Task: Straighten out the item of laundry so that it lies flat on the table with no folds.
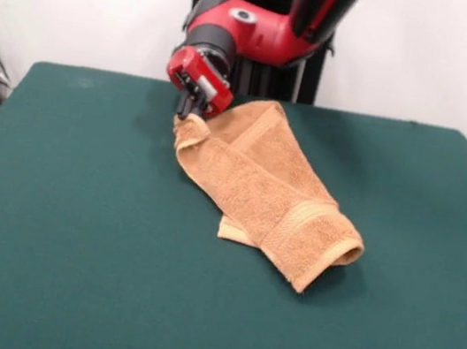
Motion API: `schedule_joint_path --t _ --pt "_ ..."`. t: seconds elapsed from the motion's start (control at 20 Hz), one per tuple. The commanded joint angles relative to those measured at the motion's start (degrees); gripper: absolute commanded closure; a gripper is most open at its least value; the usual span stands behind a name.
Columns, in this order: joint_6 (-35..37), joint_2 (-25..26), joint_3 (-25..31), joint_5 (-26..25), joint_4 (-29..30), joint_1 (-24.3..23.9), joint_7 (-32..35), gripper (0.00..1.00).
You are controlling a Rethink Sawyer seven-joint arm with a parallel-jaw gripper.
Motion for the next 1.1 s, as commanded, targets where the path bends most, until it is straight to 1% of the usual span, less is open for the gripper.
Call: schedule_joint_path --t 0.05,0.2,0.3,0.5,0.75,1.1 --pt "-9.5 -5.4 3.8 -4.6 7.5 2.1 28.4 1.00" --pt "-9.3 -6.1 4.7 -4.6 7.6 2.0 28.5 1.00" --pt "-8.6 -7.8 6.0 -4.8 9.4 1.6 28.6 1.00" --pt "-6.7 -9.1 7.0 -5.1 11.5 1.5 28.9 1.00" --pt "-4.4 -12.0 8.6 -5.5 15.2 0.7 29.2 1.00" --pt "-1.0 -12.3 9.1 -5.7 16.4 1.0 29.5 1.00"
